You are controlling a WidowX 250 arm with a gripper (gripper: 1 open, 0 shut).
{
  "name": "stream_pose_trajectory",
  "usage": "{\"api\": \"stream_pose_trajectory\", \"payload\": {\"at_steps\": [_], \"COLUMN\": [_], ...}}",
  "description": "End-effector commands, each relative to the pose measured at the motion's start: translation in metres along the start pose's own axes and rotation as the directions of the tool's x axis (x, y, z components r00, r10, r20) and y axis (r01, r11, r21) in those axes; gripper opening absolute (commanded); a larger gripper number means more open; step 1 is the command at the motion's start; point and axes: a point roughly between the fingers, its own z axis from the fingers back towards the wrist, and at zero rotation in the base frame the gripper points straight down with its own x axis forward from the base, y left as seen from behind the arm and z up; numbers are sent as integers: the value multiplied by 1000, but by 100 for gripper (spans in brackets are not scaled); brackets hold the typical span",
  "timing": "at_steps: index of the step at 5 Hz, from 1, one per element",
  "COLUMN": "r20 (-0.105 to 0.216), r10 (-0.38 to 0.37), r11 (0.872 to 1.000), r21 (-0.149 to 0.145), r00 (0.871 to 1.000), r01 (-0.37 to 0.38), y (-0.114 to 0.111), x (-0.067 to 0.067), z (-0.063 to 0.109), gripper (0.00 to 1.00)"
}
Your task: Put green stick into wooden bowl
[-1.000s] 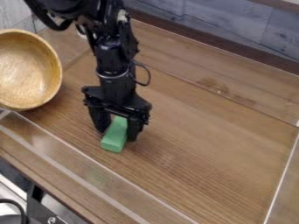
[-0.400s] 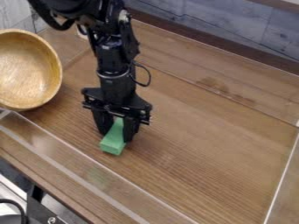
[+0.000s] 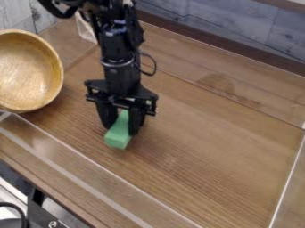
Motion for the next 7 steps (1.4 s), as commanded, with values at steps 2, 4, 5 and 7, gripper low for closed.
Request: {"api": "stream_pose_trajectory", "payload": {"at_steps": [2,4,5,7], "r20": [78,118,133,170], "r10": [24,5,-6,-33], "r11": [1000,1000,999,998], "r21": [-15,-30,-34,-40], "r00": [997,993,991,985], "r01": [-23,-2,11,40], "y": [1,0,0,-2], "x": [13,17,19,23], "z": [26,37,39,43], "gripper": [0,0,0,0]}}
